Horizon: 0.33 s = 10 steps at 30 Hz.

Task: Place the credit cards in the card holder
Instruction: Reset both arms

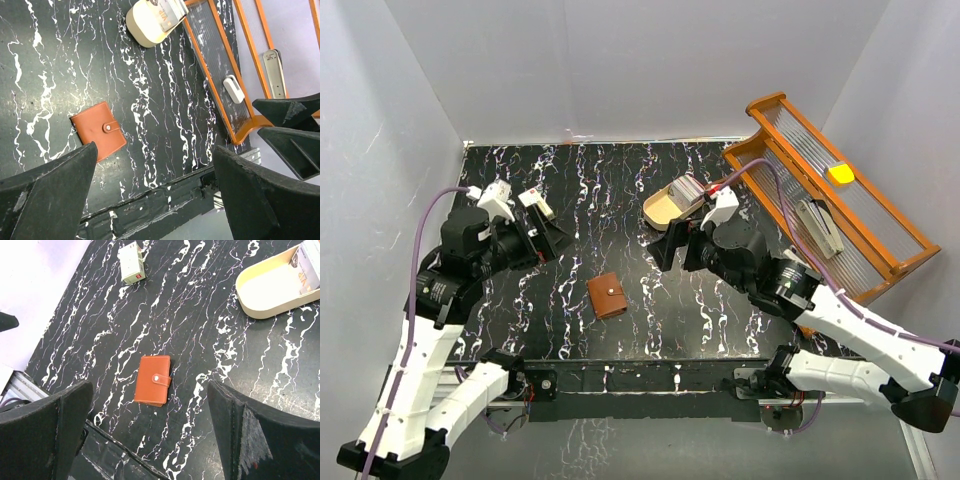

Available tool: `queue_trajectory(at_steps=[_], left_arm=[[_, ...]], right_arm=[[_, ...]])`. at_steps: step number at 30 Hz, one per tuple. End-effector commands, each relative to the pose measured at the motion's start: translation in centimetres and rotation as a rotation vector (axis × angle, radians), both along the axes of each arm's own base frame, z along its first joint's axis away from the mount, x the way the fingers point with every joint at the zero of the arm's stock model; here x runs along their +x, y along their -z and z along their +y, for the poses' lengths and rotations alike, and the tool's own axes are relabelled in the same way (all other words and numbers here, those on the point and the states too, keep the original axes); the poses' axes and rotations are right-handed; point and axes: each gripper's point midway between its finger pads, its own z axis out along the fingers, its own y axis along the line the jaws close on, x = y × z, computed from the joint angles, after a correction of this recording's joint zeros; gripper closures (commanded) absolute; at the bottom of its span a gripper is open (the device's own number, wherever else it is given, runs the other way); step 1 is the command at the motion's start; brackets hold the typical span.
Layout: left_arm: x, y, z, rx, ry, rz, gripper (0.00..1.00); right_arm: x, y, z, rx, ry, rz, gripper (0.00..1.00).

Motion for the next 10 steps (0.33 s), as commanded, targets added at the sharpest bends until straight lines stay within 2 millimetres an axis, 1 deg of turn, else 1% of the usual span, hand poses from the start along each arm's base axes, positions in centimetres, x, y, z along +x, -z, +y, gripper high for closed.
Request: queue_trajectory(at_steps=[1, 4, 10], left_arm=[[-0.7, 0.8, -0.1, -0.004, 0.018, 0.009, 0.01], [-0.9, 1.8, 0.0, -0.016, 0.006, 0.019, 0.01], [-0.9, 1.8, 0.1, -0.034, -0.008, -0.013, 0.01]], right_arm=[[0.3, -2.3, -0.1, 0.094, 0.029, -0.044, 0.02], [0.3, -2.1, 0.0, 0.094, 0.029, -0.034, 0.02], [0.2, -2.1, -0.1, 0.089, 0.026, -0.034, 0.02]])
